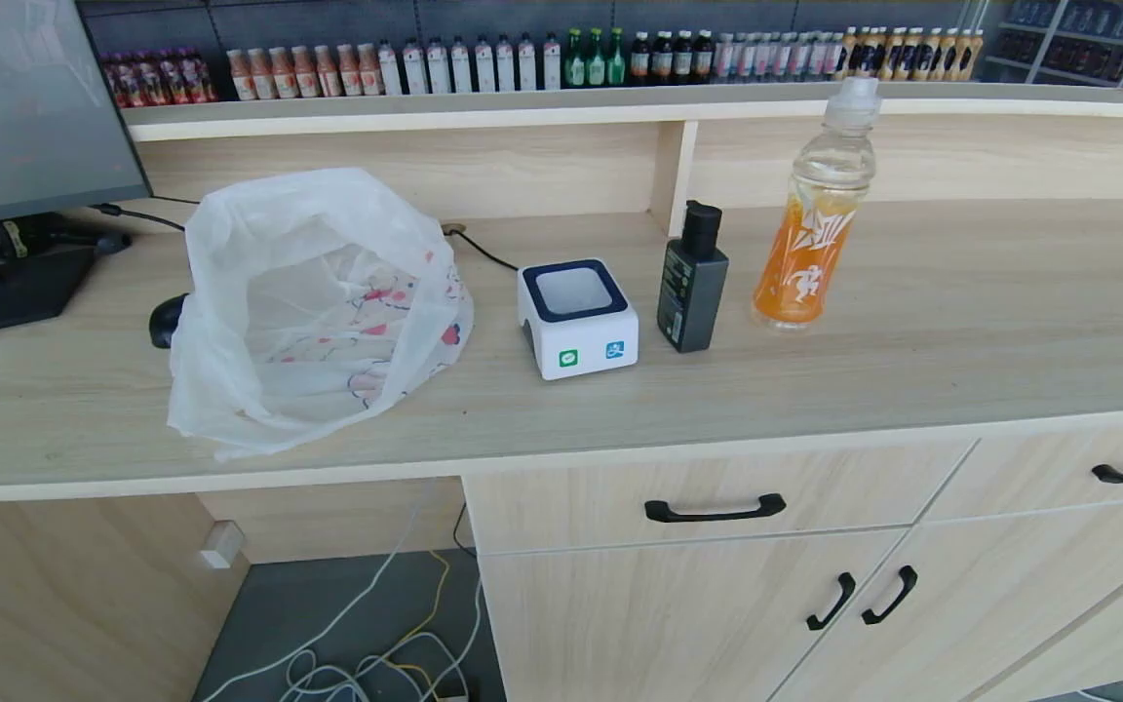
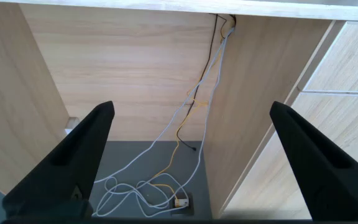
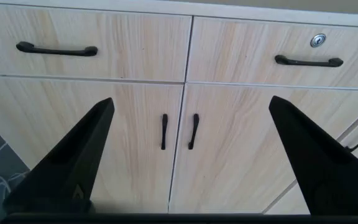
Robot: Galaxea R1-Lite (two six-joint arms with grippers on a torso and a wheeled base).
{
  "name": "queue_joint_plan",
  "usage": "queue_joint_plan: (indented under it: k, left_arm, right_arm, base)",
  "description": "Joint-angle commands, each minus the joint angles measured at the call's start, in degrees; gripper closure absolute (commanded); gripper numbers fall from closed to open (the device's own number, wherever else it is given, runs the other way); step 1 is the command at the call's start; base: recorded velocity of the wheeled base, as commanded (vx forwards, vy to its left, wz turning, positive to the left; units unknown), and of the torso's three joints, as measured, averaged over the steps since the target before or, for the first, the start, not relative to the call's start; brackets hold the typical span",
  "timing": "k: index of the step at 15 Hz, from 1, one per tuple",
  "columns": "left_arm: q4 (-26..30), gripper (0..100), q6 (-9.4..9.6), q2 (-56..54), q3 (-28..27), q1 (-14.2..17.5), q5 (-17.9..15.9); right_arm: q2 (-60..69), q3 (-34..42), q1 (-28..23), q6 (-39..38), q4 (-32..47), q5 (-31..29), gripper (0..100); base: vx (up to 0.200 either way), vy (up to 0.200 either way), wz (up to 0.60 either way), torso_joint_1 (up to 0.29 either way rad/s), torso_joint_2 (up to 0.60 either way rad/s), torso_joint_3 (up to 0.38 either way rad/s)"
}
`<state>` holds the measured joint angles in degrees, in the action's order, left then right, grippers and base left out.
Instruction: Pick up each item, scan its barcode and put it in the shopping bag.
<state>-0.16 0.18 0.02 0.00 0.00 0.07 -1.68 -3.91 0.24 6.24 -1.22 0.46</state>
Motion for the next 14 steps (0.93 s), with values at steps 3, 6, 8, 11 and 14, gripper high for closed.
queue_joint_plan:
  k: [3,6,8,11,14]
  left_arm:
    - [-0.02,0,-0.01,-0.02,0.00,0.00,0.01]
    - [-0.02,0,-0.01,-0.02,0.00,0.00,0.01]
    - [-0.02,0,-0.01,-0.02,0.00,0.00,0.01]
    - [-0.02,0,-0.01,-0.02,0.00,0.00,0.01]
    - [-0.02,0,-0.01,-0.02,0.00,0.00,0.01]
  right_arm:
    - [-28.11,-19.91,1.51,-7.47,-1.33,2.61,0]
    - [-37.25,-24.83,5.03,0.26,-7.75,3.14,0]
    - [-42.35,-26.94,7.58,2.99,-10.73,3.05,0]
    - [-48.85,-29.13,11.71,6.59,-14.34,3.05,0]
    - [-52.37,-31.51,13.47,6.68,-14.69,2.96,0]
  base:
    - [0.000,0.000,0.00,0.000,0.00,0.000]
    - [0.000,0.000,0.00,0.000,0.00,0.000]
    - [0.000,0.000,0.00,0.000,0.00,0.000]
    - [0.000,0.000,0.00,0.000,0.00,0.000]
    - [0.000,0.000,0.00,0.000,0.00,0.000]
